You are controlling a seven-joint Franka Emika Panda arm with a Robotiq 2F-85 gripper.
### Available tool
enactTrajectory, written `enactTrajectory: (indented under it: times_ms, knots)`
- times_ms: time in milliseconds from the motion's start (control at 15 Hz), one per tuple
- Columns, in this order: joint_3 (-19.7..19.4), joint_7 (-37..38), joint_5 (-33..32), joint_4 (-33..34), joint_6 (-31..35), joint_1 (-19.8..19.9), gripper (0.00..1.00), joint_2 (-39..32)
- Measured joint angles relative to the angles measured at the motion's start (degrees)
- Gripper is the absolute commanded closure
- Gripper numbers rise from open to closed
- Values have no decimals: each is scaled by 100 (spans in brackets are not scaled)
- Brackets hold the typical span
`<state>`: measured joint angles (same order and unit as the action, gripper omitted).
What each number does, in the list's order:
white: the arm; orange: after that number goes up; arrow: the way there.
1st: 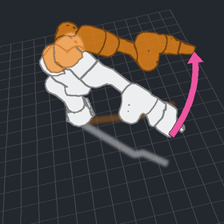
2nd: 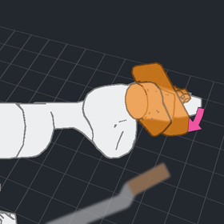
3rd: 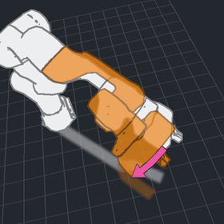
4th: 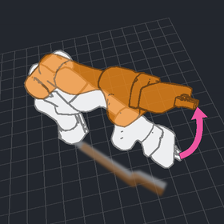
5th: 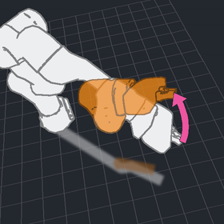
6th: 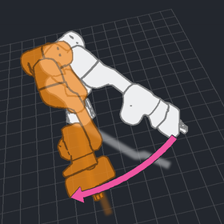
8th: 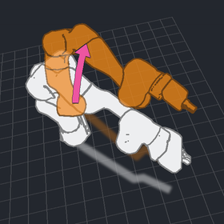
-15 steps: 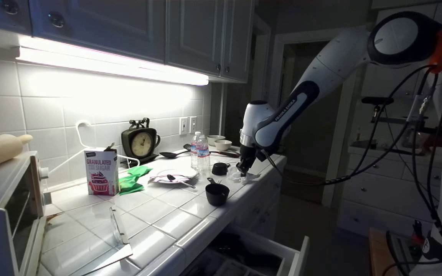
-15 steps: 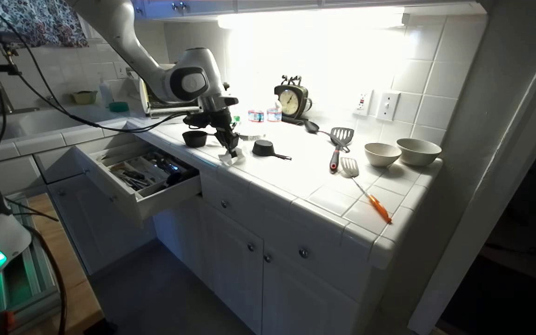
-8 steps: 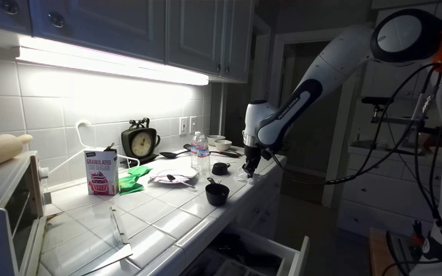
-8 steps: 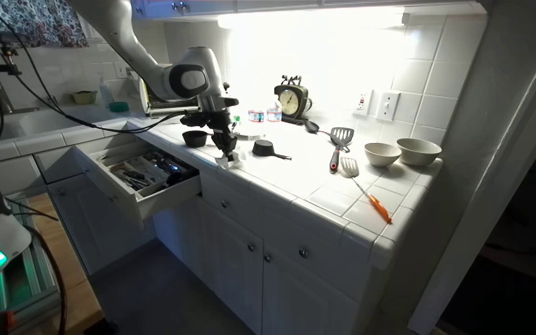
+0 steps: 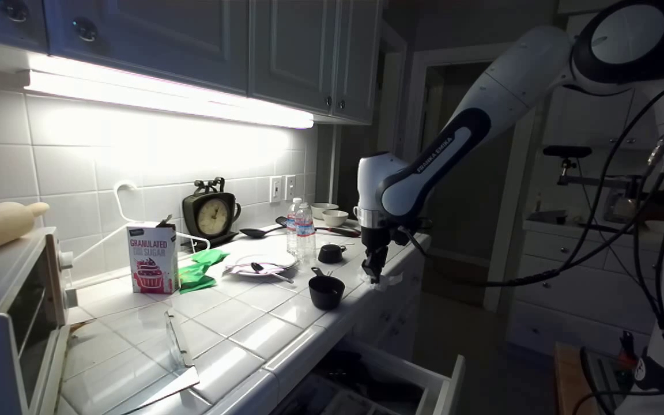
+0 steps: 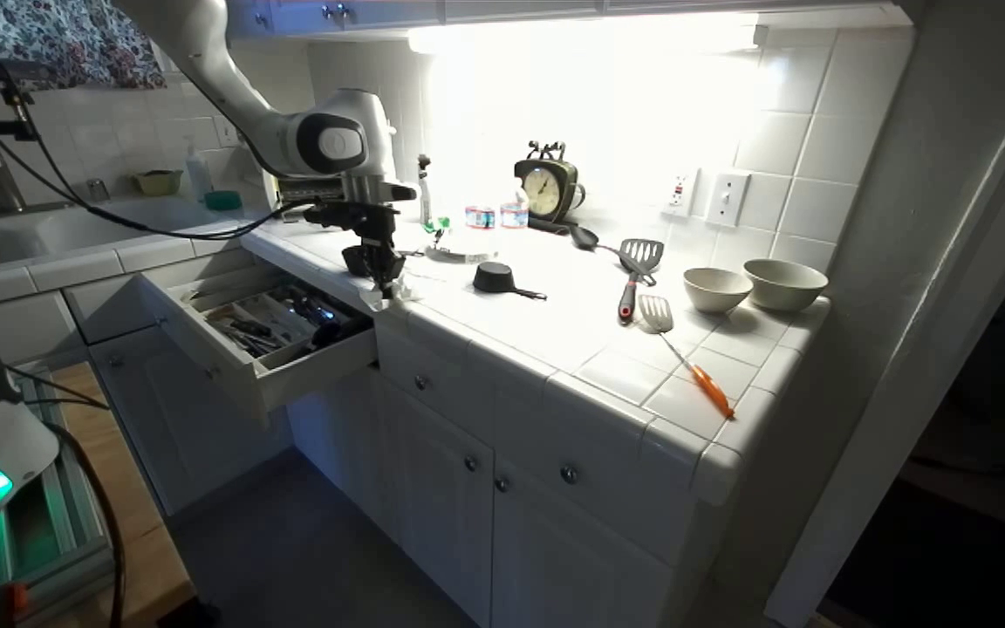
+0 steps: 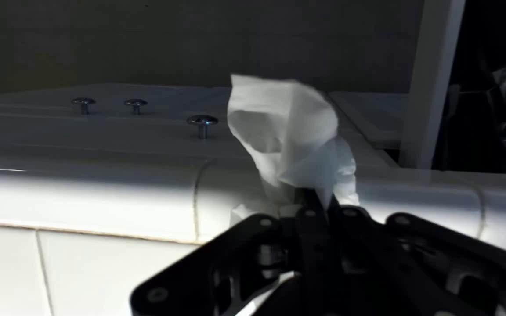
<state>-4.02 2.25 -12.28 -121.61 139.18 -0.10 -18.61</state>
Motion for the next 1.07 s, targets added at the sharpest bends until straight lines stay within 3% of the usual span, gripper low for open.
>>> enactTrajectory:
  times_ms: [400,600,1067]
  knots:
    - [350,-272,621,-9,24,4,99,3]
    - [355,-276,633,-12,38,2,99,1]
    - [-222,-214,602,31,27,288,99,-71]
